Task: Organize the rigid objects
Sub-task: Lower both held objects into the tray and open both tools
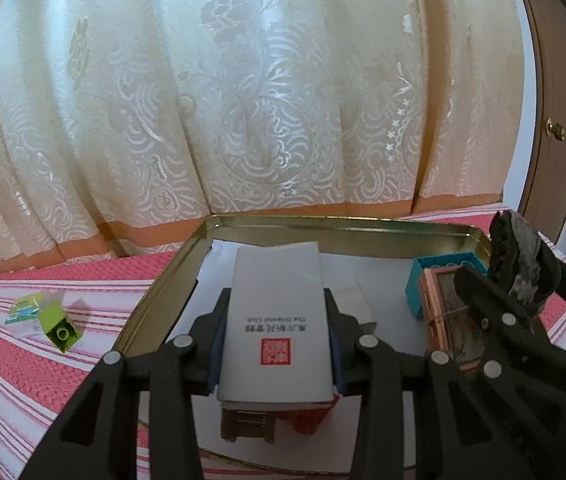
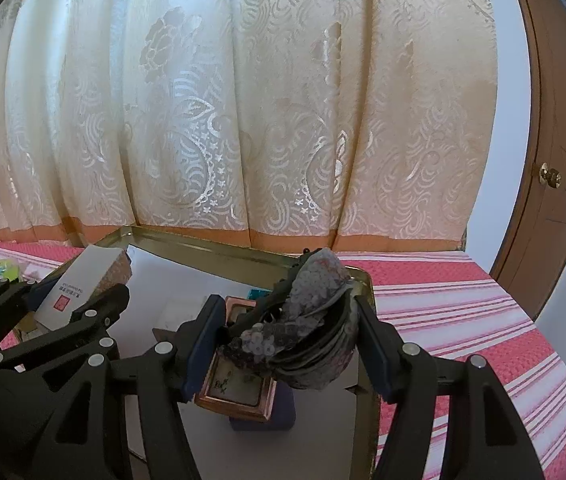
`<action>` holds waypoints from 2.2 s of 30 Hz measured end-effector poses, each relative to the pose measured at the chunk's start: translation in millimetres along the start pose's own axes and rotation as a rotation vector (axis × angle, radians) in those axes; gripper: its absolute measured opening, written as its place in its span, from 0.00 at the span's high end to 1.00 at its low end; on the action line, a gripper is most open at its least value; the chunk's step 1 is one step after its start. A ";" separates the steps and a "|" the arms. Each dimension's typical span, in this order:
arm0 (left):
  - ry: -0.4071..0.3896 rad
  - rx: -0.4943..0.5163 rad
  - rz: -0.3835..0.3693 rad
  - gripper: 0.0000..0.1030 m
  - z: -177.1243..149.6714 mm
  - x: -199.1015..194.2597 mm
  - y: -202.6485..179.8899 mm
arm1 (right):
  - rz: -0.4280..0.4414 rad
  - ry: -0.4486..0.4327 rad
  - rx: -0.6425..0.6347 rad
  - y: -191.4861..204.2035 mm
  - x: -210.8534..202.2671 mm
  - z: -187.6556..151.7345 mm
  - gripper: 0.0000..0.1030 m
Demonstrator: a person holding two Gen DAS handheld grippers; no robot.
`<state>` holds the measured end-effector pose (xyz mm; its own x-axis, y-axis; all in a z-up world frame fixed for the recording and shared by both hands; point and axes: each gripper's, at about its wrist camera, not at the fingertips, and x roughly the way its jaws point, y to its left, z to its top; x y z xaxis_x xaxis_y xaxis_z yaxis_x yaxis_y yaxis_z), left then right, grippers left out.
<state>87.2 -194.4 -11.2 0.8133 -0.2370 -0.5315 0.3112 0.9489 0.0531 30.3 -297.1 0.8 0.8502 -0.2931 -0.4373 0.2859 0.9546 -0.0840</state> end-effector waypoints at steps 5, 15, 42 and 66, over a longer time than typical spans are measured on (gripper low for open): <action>0.011 0.003 0.001 0.62 -0.4 2.5 0.6 | 0.005 0.014 0.004 -0.9 4.2 1.7 0.36; 0.013 0.000 0.004 0.62 -0.9 2.6 2.1 | 0.006 0.018 -0.003 0.2 5.4 1.1 0.36; 0.042 0.003 0.012 0.62 -2.4 6.1 5.0 | 0.028 0.032 -0.006 -0.6 9.3 0.8 0.35; -0.079 0.035 0.013 0.00 -5.5 -23.6 -0.3 | -0.064 -0.170 0.161 -28.9 -28.5 -3.3 0.13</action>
<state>65.2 -188.0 -3.3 0.8529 -0.2418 -0.4627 0.3165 0.9443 0.0899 -3.6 -316.1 12.7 0.8863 -0.3705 -0.2779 0.3967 0.9170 0.0426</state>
